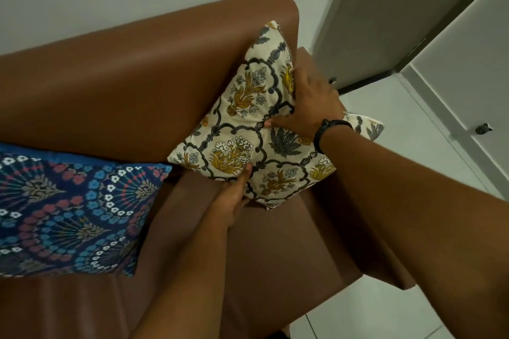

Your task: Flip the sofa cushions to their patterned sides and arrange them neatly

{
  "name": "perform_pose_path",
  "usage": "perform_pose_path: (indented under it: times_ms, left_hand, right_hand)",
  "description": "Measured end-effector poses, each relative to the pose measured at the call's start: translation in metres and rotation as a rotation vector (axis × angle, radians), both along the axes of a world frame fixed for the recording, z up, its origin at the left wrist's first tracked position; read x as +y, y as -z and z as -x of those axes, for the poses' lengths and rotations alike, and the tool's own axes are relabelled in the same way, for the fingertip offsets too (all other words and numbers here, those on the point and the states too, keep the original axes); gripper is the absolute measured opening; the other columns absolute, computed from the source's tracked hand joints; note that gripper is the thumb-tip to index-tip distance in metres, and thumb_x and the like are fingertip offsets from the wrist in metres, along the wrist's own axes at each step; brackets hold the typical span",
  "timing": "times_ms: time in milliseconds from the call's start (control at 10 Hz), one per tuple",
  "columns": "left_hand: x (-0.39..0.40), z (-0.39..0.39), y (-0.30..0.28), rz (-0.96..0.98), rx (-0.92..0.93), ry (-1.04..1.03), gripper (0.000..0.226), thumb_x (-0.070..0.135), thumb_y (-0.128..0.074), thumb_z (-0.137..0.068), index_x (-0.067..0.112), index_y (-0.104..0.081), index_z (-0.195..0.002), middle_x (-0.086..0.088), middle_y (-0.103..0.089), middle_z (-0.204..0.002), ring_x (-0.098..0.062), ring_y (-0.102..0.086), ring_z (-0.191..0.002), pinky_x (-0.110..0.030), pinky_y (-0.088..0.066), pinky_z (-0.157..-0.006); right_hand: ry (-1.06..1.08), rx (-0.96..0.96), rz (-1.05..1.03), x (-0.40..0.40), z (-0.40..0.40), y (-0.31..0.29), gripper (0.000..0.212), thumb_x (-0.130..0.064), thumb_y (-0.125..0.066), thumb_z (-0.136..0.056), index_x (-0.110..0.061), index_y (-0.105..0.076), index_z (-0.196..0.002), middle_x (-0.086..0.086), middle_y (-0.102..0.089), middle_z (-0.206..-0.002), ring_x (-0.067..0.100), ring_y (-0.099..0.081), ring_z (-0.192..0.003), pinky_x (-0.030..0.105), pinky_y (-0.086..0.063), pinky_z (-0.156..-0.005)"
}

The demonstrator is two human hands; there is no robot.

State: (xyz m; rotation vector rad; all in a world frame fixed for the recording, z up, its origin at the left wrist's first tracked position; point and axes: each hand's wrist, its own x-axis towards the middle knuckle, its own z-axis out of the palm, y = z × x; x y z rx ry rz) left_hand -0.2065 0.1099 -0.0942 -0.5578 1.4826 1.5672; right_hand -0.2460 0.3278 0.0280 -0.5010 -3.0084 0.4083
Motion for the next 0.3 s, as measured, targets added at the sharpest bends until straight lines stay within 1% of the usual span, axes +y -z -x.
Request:
perform_pose_path:
  times_ms: [100, 200, 300]
  left_hand:
    - [0.001, 0.002, 0.01, 0.096, 0.047, 0.022, 0.09, 0.07, -0.074, -0.077, 0.024, -0.051, -0.151, -0.004, -0.06, -0.148, -0.024, -0.058, -0.129, -0.041, -0.051, -0.104]
    - [-0.011, 0.003, -0.002, 0.298, 0.154, 0.117, 0.086, 0.068, -0.072, -0.081, 0.023, -0.051, -0.151, -0.003, -0.059, -0.148, -0.028, -0.057, -0.132, -0.042, -0.048, -0.109]
    - [-0.037, 0.006, -0.045, 0.633, 0.414, 0.164, 0.088, 0.074, -0.063, -0.083, 0.016, -0.049, -0.147, -0.011, -0.059, -0.145, -0.037, -0.055, -0.134, -0.04, -0.045, -0.103]
  right_hand:
    - [0.02, -0.021, -0.02, -0.003, -0.001, 0.01, 0.114, -0.084, -0.077, -0.056, -0.023, -0.034, -0.142, 0.01, -0.062, -0.133, 0.037, -0.058, -0.122, 0.056, -0.046, -0.101]
    - [0.048, -0.094, -0.059, -0.006, -0.012, 0.011, 0.109, -0.088, -0.069, -0.063, -0.02, -0.037, -0.142, 0.009, -0.058, -0.131, 0.036, -0.057, -0.12, 0.053, -0.044, -0.1]
    - [0.077, -0.082, -0.092, -0.019, -0.032, 0.002, 0.114, -0.083, -0.067, -0.073, -0.016, -0.025, -0.155, 0.013, -0.046, -0.147, 0.037, -0.047, -0.134, 0.055, -0.04, -0.109]
